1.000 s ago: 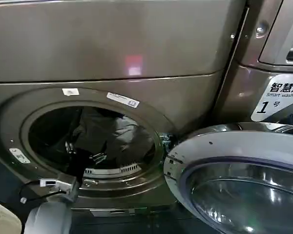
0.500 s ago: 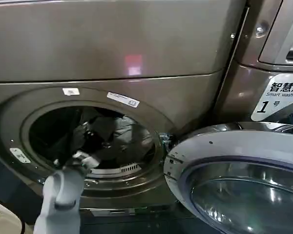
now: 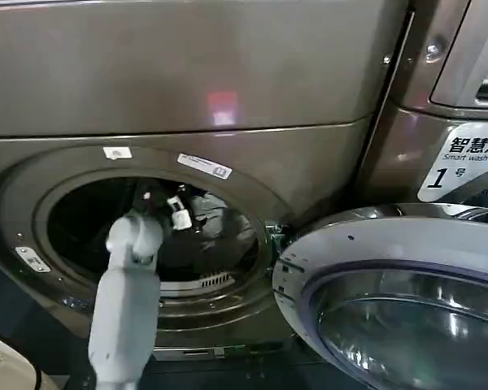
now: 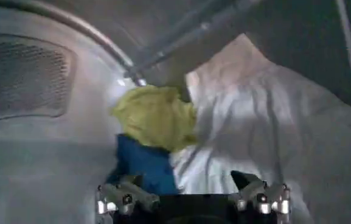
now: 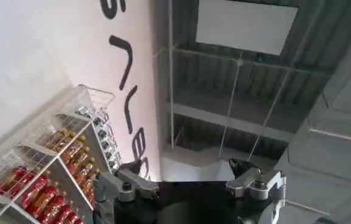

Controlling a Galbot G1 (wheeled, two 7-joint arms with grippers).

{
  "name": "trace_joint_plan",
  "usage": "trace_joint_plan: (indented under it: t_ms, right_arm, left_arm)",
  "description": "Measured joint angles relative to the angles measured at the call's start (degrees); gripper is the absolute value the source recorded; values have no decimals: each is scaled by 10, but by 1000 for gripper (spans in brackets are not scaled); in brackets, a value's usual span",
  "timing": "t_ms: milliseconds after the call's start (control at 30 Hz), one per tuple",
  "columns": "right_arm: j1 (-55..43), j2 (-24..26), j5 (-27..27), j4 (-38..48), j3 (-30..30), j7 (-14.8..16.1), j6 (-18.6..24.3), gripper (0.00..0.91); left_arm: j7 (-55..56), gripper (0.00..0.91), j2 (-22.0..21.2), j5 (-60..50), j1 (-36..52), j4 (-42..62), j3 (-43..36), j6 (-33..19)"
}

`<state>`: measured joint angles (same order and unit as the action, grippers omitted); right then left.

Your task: Grasp the clothes from the dryer.

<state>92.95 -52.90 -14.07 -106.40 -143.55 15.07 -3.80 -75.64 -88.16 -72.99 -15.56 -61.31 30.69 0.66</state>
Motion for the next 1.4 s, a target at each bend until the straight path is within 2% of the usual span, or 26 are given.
trace_joint_plan:
  t_ms: [233, 767, 1400]
  right_arm:
    - [-1, -2, -2, -6, 5, 1, -3, 907]
    - [9, -5, -11, -14, -3, -1, -12, 907]
    - [12, -7, -21, -20, -3, 1, -14, 907]
  left_arm:
    - [-8, 907, 7, 15, 31, 69, -14, -3]
    - [-15, 907, -12, -33, 84, 184, -13, -32]
    - [-15, 907, 7, -16, 117, 279, -65, -23]
